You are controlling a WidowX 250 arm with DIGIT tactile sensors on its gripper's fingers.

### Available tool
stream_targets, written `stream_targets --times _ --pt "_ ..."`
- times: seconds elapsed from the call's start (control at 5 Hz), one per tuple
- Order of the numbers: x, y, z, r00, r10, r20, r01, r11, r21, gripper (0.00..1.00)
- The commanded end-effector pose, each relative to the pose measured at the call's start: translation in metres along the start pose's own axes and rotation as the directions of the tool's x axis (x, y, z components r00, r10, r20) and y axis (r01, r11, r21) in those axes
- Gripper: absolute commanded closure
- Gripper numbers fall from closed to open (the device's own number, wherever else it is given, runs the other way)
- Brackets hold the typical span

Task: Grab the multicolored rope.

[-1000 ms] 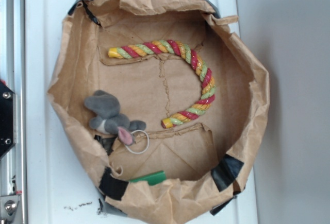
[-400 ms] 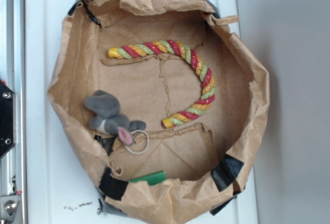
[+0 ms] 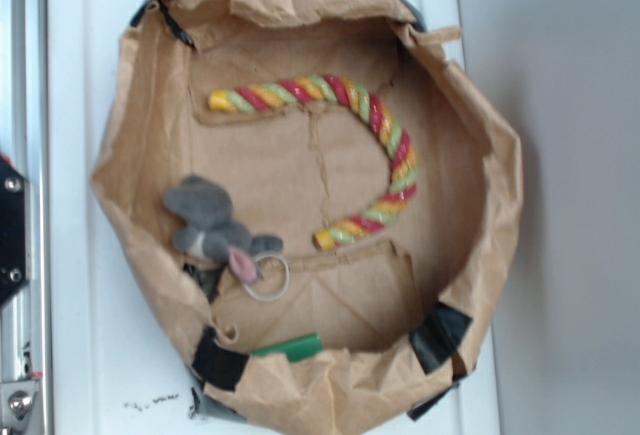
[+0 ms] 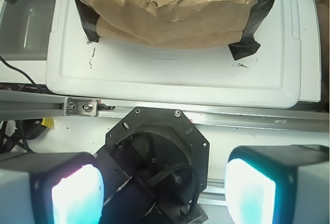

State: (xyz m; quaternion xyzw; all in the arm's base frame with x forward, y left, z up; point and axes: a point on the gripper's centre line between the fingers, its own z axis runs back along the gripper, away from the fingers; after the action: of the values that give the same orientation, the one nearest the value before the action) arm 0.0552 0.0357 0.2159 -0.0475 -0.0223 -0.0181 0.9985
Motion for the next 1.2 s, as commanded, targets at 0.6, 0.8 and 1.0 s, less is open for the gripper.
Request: stream_targets --times 0.6,0.8,1.0 --pt "0.117 -0.017 -0.018 0.997 0.062 -0.045 -0.065 0.995 -0.07 0.0" --pt "0.148 -0.021 -0.032 0.995 -0.031 -0.092 0.016 0.988 -0.156 0.0" --pt "0.17 -0.025 -0.05 0.991 -0.123 -0.05 0.113 0.979 -0.171 0.0"
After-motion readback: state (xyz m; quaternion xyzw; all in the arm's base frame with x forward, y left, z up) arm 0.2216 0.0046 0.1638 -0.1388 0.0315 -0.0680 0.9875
